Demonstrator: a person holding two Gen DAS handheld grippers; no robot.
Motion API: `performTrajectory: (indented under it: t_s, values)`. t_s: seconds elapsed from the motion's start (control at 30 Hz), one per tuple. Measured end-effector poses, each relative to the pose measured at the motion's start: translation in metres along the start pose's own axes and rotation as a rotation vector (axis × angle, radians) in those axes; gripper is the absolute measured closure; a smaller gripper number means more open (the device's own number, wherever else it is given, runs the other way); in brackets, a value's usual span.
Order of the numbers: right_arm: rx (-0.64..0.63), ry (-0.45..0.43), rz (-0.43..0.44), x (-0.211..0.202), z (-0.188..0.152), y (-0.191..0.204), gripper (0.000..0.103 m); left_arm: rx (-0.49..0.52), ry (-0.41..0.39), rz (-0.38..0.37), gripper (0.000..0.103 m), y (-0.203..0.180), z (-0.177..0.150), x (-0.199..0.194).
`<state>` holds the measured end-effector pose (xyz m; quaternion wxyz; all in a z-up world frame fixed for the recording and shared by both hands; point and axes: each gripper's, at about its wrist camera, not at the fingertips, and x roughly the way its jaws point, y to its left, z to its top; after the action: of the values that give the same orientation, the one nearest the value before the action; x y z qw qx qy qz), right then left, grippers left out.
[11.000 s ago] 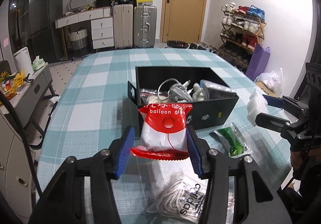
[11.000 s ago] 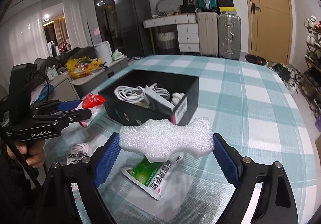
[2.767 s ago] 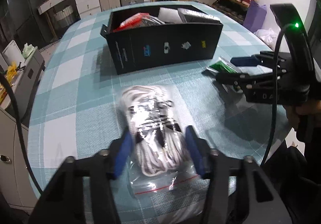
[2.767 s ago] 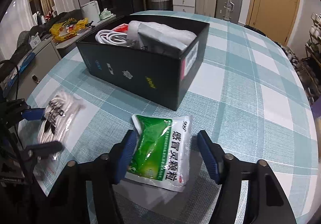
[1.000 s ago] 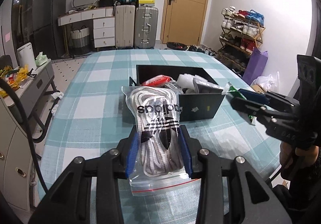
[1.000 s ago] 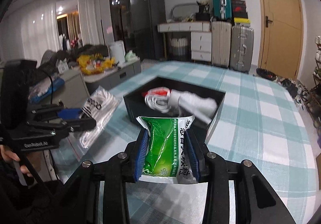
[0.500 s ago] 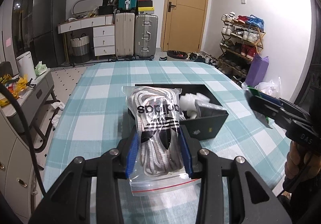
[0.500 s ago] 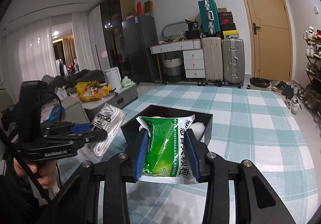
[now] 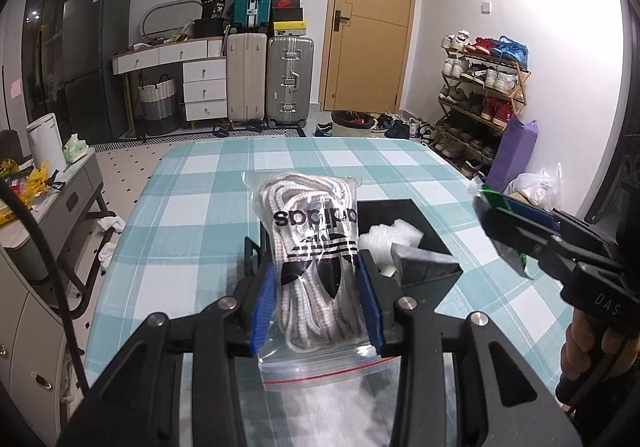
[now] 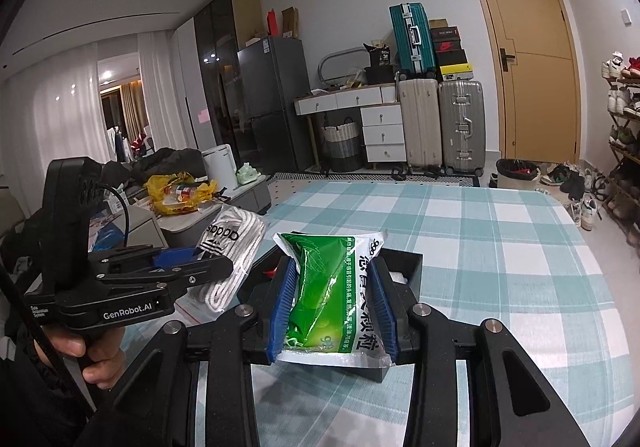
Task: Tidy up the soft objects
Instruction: 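Carry the lace bag and green sachet over the black box while lowering both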
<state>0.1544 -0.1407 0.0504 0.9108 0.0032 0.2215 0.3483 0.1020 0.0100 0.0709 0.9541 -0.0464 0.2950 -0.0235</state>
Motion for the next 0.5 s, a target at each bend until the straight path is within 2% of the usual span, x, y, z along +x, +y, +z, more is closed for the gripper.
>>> performTrajectory:
  t_s: [0.5]
  values:
    - [0.003,0.062,-0.004,0.056,0.009,-0.013,0.065,-0.027,0.027,-0.007,0.066,0.009,0.019,0.038]
